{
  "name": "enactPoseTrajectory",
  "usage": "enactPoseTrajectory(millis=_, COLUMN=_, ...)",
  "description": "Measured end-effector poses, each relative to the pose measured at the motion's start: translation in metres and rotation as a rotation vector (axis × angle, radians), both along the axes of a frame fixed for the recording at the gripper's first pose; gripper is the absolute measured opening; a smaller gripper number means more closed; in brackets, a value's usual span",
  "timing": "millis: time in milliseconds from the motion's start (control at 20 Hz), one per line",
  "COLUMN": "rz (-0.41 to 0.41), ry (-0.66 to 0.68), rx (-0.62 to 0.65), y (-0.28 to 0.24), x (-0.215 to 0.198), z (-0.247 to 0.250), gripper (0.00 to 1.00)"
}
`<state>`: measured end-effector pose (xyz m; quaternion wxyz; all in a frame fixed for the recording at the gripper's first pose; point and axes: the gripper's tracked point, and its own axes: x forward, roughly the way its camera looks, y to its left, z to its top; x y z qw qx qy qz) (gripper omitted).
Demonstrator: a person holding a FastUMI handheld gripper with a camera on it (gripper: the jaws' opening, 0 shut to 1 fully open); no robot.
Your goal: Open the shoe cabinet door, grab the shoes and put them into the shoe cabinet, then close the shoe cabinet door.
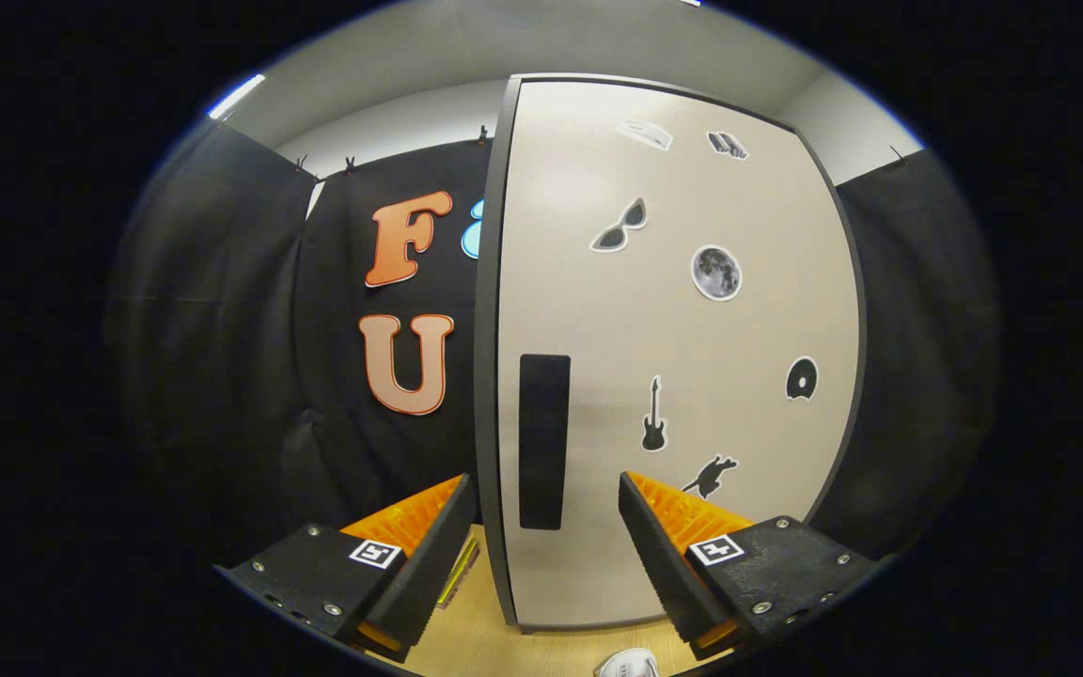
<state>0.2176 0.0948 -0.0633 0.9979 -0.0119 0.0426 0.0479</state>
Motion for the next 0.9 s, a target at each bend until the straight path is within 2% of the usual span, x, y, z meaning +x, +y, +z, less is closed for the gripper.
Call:
enactPoseTrajectory(millis=450, rz=-0.014, ry=-0.011, rx=-0.022, y=0.008, x=0.038, z=-0.002, gripper=0.93)
enactPoseTrajectory(millis=550, rz=-0.017, ry=-0.005, rx=-0.033, y=0.011, x=0.044, z=-0.003, gripper=0.83)
enactPoseTrajectory(millis=600, rz=-0.016, ry=0.003, rx=-0.037, y=0.013, x=0.046, z=-0.005, gripper=0.69)
enactPoseTrajectory(millis=800, rz=-0.042, ry=-0.009, rx=-0.049, y=0.01, x=0.049, z=-0.007, gripper=0.4)
enactPoseTrajectory(millis=900, rz=-0.034, ry=-0.009, rx=-0.035, y=0.011, x=0.048, z=-0.007, gripper=0.38)
